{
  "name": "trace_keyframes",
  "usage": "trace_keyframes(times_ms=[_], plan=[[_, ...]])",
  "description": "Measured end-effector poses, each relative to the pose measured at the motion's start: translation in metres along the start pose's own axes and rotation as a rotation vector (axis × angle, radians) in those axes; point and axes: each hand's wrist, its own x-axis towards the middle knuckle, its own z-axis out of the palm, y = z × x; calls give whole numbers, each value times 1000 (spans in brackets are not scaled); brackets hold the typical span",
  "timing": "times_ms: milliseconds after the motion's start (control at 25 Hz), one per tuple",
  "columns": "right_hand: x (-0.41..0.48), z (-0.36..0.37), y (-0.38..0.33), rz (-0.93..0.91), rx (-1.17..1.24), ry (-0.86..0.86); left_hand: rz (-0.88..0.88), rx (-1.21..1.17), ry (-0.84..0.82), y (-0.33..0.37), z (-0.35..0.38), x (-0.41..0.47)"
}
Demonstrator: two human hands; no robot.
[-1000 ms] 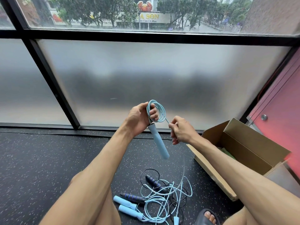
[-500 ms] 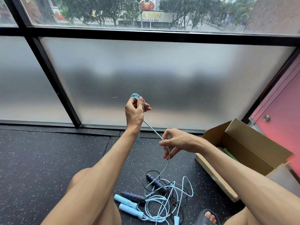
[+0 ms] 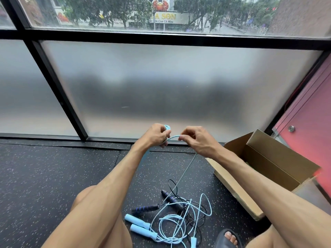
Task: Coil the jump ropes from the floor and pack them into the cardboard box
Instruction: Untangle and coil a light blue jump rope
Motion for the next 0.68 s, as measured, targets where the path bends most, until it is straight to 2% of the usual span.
trace_keyframes(times_ms=[80, 200, 400, 560, 680], plan=[[1, -5, 1, -39, -19, 96, -30, -32, -145, 6, 2, -4], [5, -9, 8, -56, -29, 204, -30, -184, -253, 17, 2, -11], [7, -3, 11, -28, 79, 237, -4, -464, -402, 28, -7, -22], [12, 11, 14, 153, 290, 166, -1, -848, -534, 28, -10, -21], [10, 20, 18, 323, 493, -84, 29, -1045, -527, 28, -11, -20]])
